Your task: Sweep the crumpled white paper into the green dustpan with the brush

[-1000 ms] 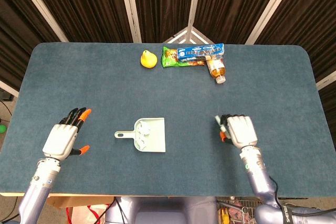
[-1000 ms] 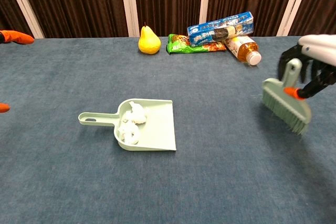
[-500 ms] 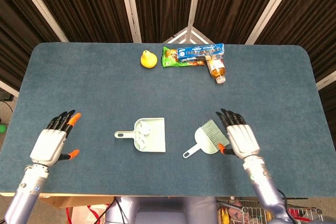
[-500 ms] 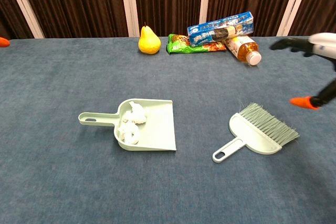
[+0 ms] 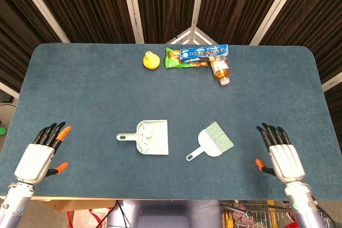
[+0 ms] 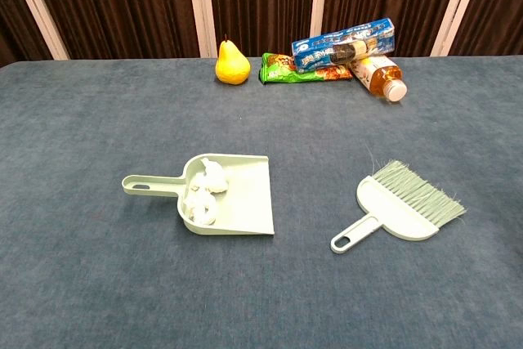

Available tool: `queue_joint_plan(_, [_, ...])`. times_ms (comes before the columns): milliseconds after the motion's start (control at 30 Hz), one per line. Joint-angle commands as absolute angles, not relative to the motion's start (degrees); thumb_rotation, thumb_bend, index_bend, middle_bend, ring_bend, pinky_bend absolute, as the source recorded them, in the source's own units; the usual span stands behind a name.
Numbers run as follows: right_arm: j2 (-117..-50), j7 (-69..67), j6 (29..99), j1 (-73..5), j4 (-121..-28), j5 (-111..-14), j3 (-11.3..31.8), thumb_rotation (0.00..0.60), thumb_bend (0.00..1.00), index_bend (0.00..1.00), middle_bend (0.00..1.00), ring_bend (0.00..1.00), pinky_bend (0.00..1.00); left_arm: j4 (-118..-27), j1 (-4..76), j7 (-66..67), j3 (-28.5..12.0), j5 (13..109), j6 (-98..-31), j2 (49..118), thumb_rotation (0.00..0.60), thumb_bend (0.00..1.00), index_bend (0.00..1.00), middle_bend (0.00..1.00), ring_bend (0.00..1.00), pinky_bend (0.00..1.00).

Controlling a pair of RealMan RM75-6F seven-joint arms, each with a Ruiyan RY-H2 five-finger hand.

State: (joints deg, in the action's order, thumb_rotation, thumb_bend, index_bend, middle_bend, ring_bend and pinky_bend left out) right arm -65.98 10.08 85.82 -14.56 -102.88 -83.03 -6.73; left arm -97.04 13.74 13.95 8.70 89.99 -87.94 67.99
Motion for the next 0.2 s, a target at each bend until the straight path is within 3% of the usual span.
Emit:
queue_joint_plan(33, [-64.76, 4.53, 91.27, -10.27, -98.63, -88.86, -8.84, 0.600, 0.30, 0.00, 0.00, 0.00, 0.00, -95.31, 12.71, 13.33, 8.65, 90.69, -88.18, 68.50, 0.600, 0.00, 0.00, 0.00, 0.00, 0.09])
queue_joint_plan(200, [-65.33, 2.00, 92.27, -9.22, -95.71, -90.73, -7.61, 0.600, 0.30, 0.00, 0.00, 0.00, 0.00, -94.37, 12.29, 14.35, 7.75, 91.46, -87.70, 69.12, 0.600, 0.00, 0.00, 0.00, 0.00, 0.05])
